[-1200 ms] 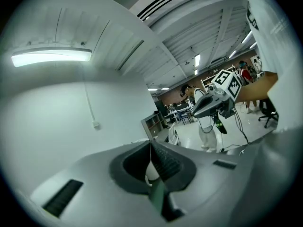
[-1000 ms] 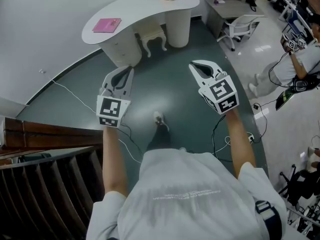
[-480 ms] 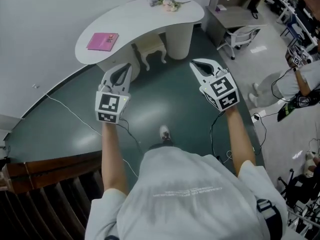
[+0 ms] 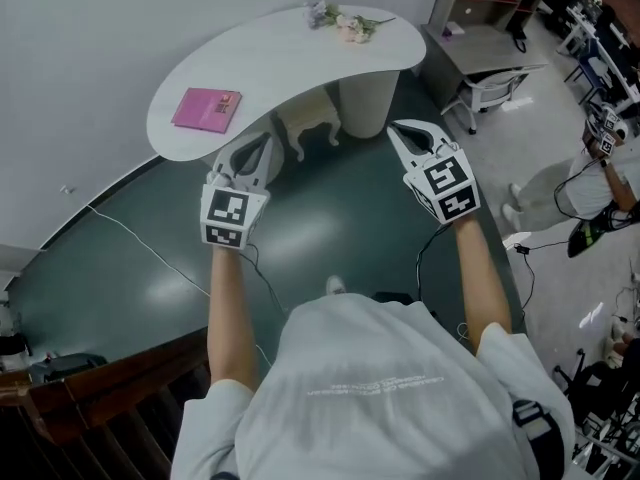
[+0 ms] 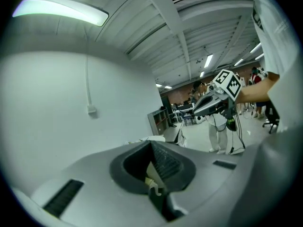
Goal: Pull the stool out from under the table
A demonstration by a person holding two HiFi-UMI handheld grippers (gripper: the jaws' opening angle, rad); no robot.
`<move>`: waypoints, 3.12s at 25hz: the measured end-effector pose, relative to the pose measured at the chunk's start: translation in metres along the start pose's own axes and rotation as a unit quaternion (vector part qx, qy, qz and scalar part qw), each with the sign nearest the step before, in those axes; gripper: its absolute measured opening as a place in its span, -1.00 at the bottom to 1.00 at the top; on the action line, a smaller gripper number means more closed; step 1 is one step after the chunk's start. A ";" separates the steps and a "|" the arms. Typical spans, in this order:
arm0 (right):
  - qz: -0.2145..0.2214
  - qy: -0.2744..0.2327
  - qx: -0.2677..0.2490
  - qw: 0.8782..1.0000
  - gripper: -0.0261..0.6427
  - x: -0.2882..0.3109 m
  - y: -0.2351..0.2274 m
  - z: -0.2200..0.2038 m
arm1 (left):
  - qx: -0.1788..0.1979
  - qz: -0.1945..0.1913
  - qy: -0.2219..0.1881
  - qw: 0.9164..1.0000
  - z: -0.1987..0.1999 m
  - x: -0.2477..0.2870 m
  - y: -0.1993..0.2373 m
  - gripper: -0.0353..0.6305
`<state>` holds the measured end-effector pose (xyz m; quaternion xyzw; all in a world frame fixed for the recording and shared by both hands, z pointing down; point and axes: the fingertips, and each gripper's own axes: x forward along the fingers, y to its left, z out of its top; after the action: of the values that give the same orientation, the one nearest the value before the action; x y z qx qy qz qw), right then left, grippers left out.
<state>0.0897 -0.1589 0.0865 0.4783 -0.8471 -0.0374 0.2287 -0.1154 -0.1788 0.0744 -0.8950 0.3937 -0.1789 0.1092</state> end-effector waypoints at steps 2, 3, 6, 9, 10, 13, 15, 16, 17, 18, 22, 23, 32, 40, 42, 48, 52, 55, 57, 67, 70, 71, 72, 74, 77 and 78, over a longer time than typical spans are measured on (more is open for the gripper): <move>-0.004 0.003 0.001 1.000 -0.88 0.017 -0.010 -0.001 | -0.013 0.003 0.001 1.000 -0.003 0.014 0.012 -0.84; -0.003 0.004 0.003 1.000 -0.88 0.025 -0.015 -0.002 | -0.016 0.003 0.006 1.000 -0.007 0.022 0.015 -0.84; 0.012 0.000 0.008 1.000 -0.88 0.047 -0.027 -0.005 | -0.016 0.001 0.026 1.000 -0.024 0.046 0.022 -0.84; 0.032 -0.008 0.008 0.999 -0.88 0.069 -0.040 -0.009 | -0.023 0.001 0.029 0.999 -0.036 0.072 0.026 -0.84; 0.040 -0.008 0.007 0.999 -0.88 0.076 -0.045 -0.014 | -0.028 0.000 0.031 0.999 -0.041 0.081 0.026 -0.84; 0.073 -0.003 0.005 0.997 -0.87 0.107 -0.061 -0.036 | -0.047 -0.001 0.041 0.998 -0.060 0.114 0.026 -0.84; 0.090 0.002 0.003 0.996 -0.87 0.134 -0.073 -0.052 | -0.055 0.005 0.052 0.997 -0.077 0.135 0.031 -0.84; 0.095 0.004 0.002 0.995 -0.87 0.148 -0.078 -0.059 | -0.059 0.010 0.057 0.997 -0.087 0.145 0.034 -0.84; 0.099 0.006 0.002 0.995 -0.87 0.161 -0.082 -0.067 | -0.066 0.015 0.062 0.996 -0.098 0.152 0.037 -0.84; 0.102 0.007 0.003 0.995 -0.87 0.174 -0.085 -0.075 | -0.073 0.019 0.067 0.995 -0.109 0.159 0.038 -0.84; 0.109 0.015 0.002 0.994 -0.87 0.218 -0.089 -0.115 | -0.090 0.019 0.083 0.992 -0.154 0.182 0.034 -0.84; 0.108 0.017 0.005 0.994 -0.87 0.229 -0.091 -0.126 | -0.091 0.017 0.088 0.992 -0.167 0.187 0.032 -0.84; 0.098 0.031 0.033 0.994 -0.61 0.312 -0.087 -0.226 | -0.106 0.008 0.108 0.988 -0.286 0.228 0.019 -0.83; 0.120 0.038 0.017 0.992 -0.43 0.387 -0.060 -0.300 | -0.121 0.028 0.099 0.987 -0.376 0.278 0.030 -0.53; 0.124 0.039 0.015 0.991 -0.36 0.409 -0.055 -0.324 | -0.124 0.031 0.098 0.987 -0.405 0.290 0.031 -0.52; 0.126 0.048 0.010 0.991 -0.17 0.469 -0.042 -0.408 | -0.129 0.043 0.101 0.986 -0.509 0.324 0.023 -0.38; 0.116 0.046 0.020 0.992 -0.14 0.505 -0.038 -0.464 | -0.136 0.055 0.101 0.984 -0.577 0.346 0.017 -0.32; 0.112 0.044 0.021 0.993 -0.12 0.527 -0.032 -0.497 | -0.136 0.058 0.103 0.984 -0.616 0.359 0.011 -0.28; 0.108 0.041 0.022 0.993 -0.12 0.541 -0.031 -0.513 | -0.137 0.059 0.099 0.984 -0.633 0.368 0.010 -0.28; 0.103 0.071 -0.015 0.992 -0.08 0.617 -0.032 -0.573 | -0.160 0.074 0.093 0.980 -0.690 0.418 0.017 -0.20; 0.105 0.072 -0.021 0.992 -0.07 0.639 -0.035 -0.574 | -0.140 0.089 0.107 0.980 -0.699 0.431 0.028 -0.15; 0.108 0.072 -0.023 0.991 -0.07 0.646 -0.035 -0.574 | -0.138 0.093 0.109 0.980 -0.700 0.436 0.032 -0.14; 0.112 0.073 -0.026 0.991 -0.07 0.652 -0.035 -0.575 | -0.138 0.093 0.110 0.980 -0.702 0.441 0.035 -0.13; 0.115 0.076 -0.032 0.990 -0.06 0.662 -0.035 -0.577 | -0.140 0.085 0.111 0.980 -0.707 0.450 0.036 -0.11; 0.115 0.078 -0.040 0.990 -0.06 0.675 -0.034 -0.582 | -0.143 0.087 0.112 0.980 -0.715 0.459 0.040 -0.10; 0.115 0.078 -0.045 0.989 -0.06 0.679 -0.033 -0.584 | -0.145 0.091 0.114 0.979 -0.718 0.461 0.042 -0.10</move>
<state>0.0656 -0.6475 0.8376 0.3681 -0.8736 -0.0115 0.3181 -0.1466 -0.5891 0.8226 -0.8355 0.5052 -0.2100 -0.0512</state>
